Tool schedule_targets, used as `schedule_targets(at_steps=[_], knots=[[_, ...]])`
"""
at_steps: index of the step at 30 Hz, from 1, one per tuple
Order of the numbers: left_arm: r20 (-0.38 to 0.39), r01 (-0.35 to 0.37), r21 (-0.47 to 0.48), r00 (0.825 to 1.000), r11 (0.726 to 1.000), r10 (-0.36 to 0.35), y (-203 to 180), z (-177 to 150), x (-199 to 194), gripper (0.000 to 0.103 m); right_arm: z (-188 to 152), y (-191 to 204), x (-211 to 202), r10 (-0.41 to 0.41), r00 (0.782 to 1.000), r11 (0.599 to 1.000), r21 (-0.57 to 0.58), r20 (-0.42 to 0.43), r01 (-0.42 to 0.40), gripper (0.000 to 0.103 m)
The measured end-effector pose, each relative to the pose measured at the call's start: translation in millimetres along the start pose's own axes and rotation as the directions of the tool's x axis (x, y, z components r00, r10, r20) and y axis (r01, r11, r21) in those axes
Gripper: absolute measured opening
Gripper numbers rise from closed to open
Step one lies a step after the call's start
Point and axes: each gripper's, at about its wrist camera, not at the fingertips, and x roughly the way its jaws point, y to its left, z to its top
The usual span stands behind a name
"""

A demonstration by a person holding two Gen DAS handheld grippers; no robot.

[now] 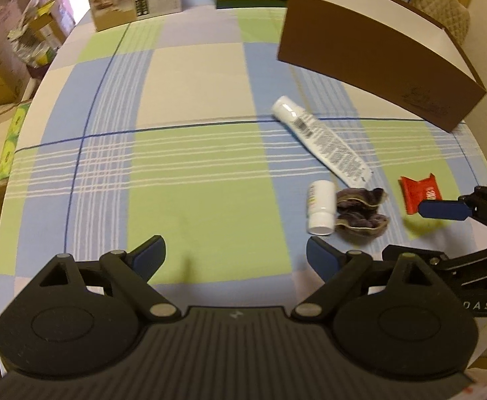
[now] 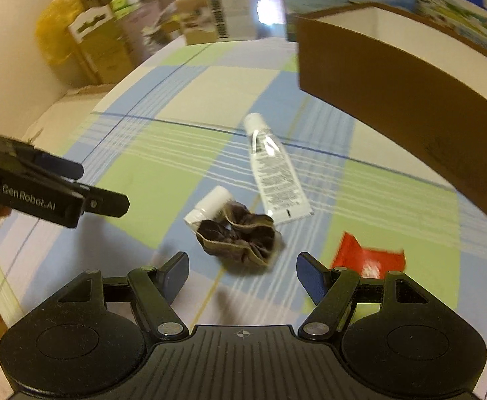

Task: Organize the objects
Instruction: 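Lower the right tool onto the brown scrunchie and close it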

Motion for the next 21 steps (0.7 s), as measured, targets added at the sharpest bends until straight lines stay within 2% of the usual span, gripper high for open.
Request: schedule_targets(at_steps=[9,17,20,21], knots=[[-0.017,-0.028,-0.052,0.999,0.998,0.027,19.0,-1.8,8.0,0.09,10.3,4.4,31.1,-0.016,1.0,0.991,-0.131,-0.018,0.013,0.069],[-0.028,-0.042,-0.07,0.999,0.997,0.04,29.1,-3.6,12.4,0.089,10.8,7.8,46.5,0.005,1.0,0.979,-0.203,-0.027,-0.011,0.068],[-0.035,-0.038,-0.066,0.999,0.997,0.036,28.2,-3.2,15.4,0.089,10.7,8.3,48.6,0.004,0.999,0.974,-0.228,-0.032,-0.011,0.047],[-0.036,-0.036,-0.064,0.999,0.997,0.034,27.4,-2.6,16.7,0.089,10.5,7.4,49.4,0.001,0.999,0.974,-0.226,-0.036,-0.009,0.044]])
